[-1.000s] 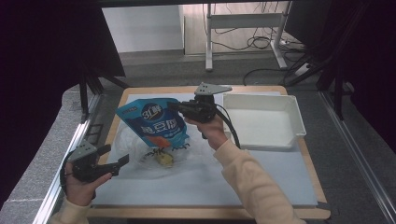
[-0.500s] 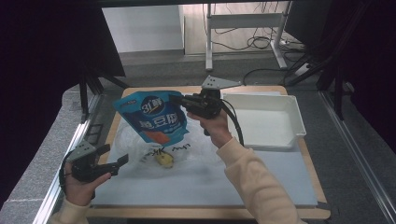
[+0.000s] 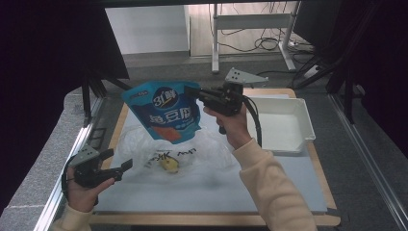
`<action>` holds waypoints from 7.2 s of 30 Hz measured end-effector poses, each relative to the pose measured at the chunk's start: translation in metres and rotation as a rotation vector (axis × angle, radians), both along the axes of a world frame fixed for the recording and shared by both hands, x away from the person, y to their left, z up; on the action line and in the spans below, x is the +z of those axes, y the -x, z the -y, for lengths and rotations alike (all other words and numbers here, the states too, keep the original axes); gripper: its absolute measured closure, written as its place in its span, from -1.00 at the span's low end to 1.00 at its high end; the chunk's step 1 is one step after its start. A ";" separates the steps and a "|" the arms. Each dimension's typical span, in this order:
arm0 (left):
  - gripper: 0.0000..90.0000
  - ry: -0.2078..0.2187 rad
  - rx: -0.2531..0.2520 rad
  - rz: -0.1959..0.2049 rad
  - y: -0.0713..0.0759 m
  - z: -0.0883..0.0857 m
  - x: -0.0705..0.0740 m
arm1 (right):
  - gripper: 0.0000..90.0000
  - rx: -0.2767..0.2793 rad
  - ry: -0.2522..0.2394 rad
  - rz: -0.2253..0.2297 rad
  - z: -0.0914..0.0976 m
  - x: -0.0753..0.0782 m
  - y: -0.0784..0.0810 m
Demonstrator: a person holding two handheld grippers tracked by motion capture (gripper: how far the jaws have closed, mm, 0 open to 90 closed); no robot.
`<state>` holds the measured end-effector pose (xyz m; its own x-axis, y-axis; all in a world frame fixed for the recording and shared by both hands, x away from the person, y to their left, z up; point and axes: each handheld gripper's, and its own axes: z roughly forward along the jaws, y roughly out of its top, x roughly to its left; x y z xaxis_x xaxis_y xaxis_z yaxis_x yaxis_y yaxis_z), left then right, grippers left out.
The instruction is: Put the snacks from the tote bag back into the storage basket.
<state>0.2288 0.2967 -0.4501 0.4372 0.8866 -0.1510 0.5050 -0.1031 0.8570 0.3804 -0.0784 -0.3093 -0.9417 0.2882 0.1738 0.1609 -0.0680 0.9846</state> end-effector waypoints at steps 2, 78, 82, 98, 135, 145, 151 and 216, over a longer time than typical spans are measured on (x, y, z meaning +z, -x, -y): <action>-0.67 -0.002 0.000 0.001 0.000 0.000 0.000 | 0.99 -0.012 -0.003 0.011 0.007 0.007 0.002; -0.68 0.005 0.019 -0.014 -0.003 -0.004 -0.004 | 0.99 -0.371 -0.003 0.021 0.142 0.017 -0.030; -0.68 0.005 0.021 -0.013 -0.003 -0.004 -0.003 | 0.99 -0.385 -0.005 0.018 0.146 0.016 -0.032; -0.67 0.002 0.023 -0.019 -0.004 -0.004 -0.006 | 0.99 -0.458 0.007 -0.004 0.166 0.004 -0.044; -0.68 -0.003 0.028 -0.031 -0.006 -0.004 -0.009 | 0.99 -0.551 0.062 -0.100 0.186 -0.046 -0.079; -0.68 -0.004 0.030 -0.031 -0.006 -0.004 -0.010 | 0.99 -0.549 0.089 -0.124 0.187 -0.057 -0.086; -0.68 -0.006 0.030 -0.033 -0.006 -0.004 -0.010 | 0.98 -0.558 0.087 -0.129 0.194 -0.061 -0.088; -0.68 -0.004 0.008 -0.029 -0.007 0.002 -0.009 | -0.18 -0.655 0.230 -0.194 0.236 -0.098 0.008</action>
<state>0.2362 0.2945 -0.4586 0.4252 0.8908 -0.1604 0.5307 -0.1018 0.8414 0.3727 -0.3141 -0.4071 -0.5208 0.8329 0.1871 0.3316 -0.0046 0.9434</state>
